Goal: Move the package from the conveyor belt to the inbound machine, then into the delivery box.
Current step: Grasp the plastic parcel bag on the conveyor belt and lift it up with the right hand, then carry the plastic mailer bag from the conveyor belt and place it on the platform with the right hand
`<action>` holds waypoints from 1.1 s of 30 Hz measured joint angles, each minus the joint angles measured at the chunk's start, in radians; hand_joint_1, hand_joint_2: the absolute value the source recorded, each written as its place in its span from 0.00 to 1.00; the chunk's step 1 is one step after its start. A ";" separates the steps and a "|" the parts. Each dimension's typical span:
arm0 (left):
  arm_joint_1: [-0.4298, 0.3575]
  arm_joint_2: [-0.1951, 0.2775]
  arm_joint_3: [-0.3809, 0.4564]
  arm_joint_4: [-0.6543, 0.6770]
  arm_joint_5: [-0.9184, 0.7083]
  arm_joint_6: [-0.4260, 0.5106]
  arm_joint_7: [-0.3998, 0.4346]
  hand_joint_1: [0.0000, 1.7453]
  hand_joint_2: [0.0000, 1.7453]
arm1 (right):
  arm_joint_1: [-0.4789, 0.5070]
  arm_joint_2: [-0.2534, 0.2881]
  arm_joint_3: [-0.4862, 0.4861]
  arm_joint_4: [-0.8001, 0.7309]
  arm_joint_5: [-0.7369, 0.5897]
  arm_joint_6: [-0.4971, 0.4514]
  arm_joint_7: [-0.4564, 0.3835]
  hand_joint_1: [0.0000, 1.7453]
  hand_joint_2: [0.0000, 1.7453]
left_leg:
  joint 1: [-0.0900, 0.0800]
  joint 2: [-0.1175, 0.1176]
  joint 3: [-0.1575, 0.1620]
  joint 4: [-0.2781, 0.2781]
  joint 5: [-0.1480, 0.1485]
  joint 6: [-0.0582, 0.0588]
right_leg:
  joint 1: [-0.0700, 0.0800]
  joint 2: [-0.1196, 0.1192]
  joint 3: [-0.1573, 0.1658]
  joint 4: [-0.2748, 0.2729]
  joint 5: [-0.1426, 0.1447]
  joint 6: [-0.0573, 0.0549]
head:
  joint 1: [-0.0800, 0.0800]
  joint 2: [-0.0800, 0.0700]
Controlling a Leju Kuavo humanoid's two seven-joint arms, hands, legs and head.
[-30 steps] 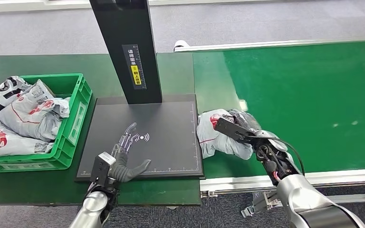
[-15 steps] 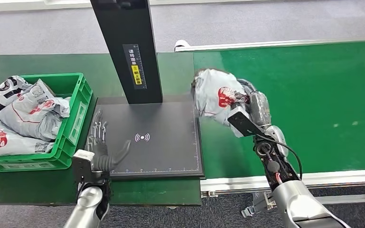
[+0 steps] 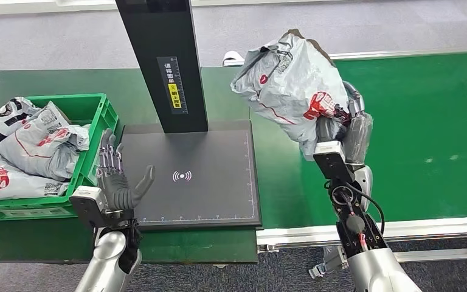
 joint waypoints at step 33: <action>0.002 -0.013 0.026 -0.064 -0.018 0.022 0.000 0.00 1.00 | -0.183 0.000 0.313 0.390 0.445 0.432 0.205 1.00 1.00 | 0.000 -0.003 -0.002 0.000 0.002 0.000 | 0.000 -0.004 -0.001 0.000 0.002 0.000 | 0.000 0.000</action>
